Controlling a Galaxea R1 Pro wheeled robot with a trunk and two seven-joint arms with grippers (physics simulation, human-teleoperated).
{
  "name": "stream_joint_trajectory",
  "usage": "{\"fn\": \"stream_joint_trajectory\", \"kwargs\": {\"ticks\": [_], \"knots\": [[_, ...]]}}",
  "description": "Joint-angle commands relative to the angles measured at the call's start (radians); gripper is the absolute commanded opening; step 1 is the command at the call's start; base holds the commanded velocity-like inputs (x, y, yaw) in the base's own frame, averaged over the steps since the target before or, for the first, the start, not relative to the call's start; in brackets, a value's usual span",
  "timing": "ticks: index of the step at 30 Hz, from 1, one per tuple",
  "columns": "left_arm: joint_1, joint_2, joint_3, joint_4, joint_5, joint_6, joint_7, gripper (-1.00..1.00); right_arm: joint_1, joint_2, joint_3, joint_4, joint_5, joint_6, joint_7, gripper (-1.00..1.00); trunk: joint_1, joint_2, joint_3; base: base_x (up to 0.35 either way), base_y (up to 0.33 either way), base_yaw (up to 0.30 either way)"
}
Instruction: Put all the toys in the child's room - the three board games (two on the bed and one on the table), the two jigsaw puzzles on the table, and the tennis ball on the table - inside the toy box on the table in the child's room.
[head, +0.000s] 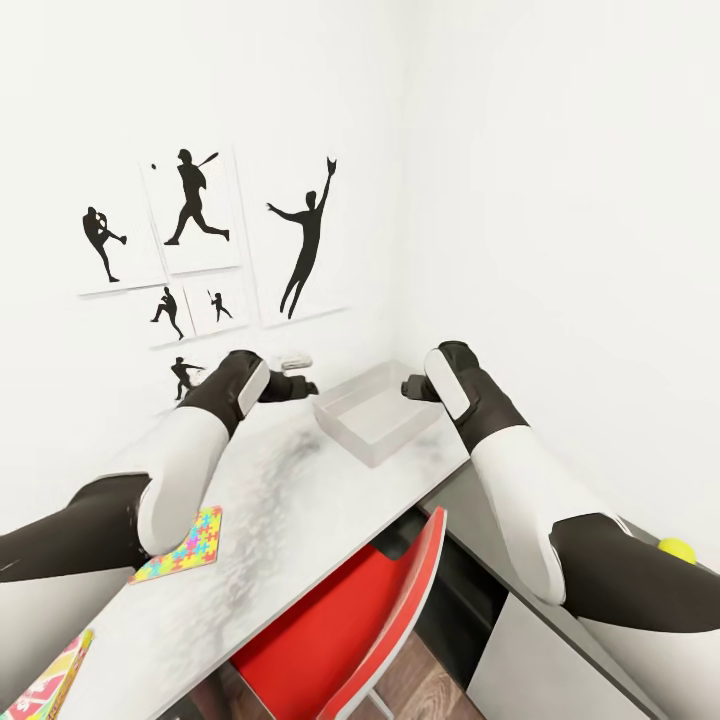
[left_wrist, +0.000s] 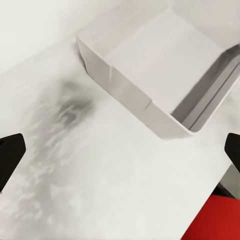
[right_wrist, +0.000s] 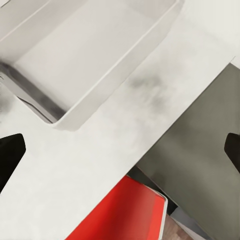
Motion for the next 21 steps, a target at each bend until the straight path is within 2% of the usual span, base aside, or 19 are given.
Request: {"fn": "stream_joint_trajectory", "kwargs": {"ticks": [1,21], "knots": [[0.004,-0.004,0.006,-0.001,-0.003,0.0,-0.001,1.0,-0.001,0.0,0.002,-0.001,-0.009,0.002,-0.009,1.0,0.001,-0.002,-0.002,0.0,0.0,0.0],[0.014,-0.013,0.006,0.0,-0.001,-0.012,0.003,1.0,-0.001,0.0,0.002,-0.002,-0.011,-0.001,-0.009,1.0,0.001,-0.002,-0.002,0.014,0.0,0.0]]}}
